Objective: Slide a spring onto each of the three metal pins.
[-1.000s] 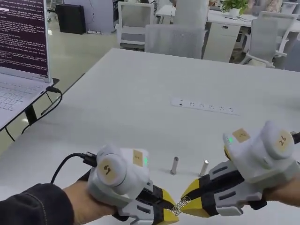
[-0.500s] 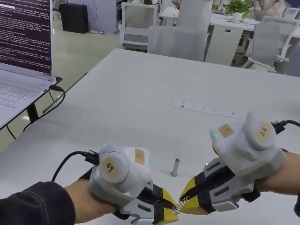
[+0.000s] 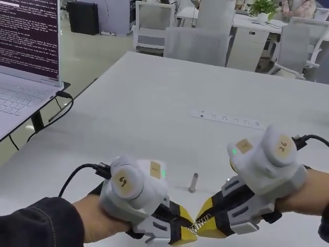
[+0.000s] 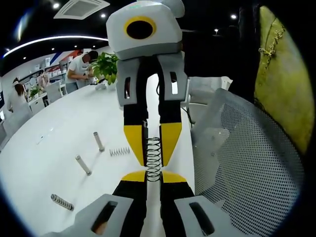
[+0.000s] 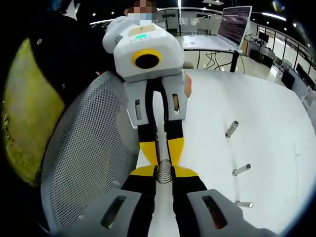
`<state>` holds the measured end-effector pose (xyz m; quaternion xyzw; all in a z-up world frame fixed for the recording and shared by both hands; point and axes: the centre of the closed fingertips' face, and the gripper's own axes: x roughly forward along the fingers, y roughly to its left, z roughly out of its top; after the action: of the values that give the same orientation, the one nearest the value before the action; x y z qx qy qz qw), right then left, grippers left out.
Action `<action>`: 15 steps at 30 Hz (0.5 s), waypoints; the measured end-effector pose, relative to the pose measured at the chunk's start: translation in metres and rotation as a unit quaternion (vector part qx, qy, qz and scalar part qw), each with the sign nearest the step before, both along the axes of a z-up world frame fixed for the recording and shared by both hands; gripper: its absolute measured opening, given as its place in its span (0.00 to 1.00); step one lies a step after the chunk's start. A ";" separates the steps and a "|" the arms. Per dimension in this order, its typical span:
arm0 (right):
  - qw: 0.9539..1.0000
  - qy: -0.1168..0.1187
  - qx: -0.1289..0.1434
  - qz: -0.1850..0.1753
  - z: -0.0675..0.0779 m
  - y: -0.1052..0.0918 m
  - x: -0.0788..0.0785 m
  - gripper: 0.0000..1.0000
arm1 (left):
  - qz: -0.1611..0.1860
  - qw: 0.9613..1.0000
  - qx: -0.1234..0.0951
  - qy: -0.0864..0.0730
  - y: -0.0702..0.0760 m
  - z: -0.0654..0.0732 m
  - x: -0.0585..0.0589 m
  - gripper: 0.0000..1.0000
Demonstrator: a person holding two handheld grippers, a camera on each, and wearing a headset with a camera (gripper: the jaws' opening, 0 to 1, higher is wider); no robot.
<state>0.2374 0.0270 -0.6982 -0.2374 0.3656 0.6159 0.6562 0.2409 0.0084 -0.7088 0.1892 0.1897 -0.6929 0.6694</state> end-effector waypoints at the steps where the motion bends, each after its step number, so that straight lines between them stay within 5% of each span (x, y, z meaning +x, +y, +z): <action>1: 1.000 -0.001 -0.001 0.001 -0.001 0.000 0.000 0.09 | 0.001 1.000 0.000 -0.001 0.000 0.000 0.001 0.01; 15: 1.000 -0.008 -0.010 0.012 -0.003 0.002 0.002 0.09 | 0.004 1.000 -0.005 0.002 -0.001 0.001 0.002 0.01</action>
<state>0.2398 0.0291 -0.7017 -0.2538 0.3634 0.6179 0.6494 0.2430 0.0075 -0.7082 0.1839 0.1884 -0.6914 0.6728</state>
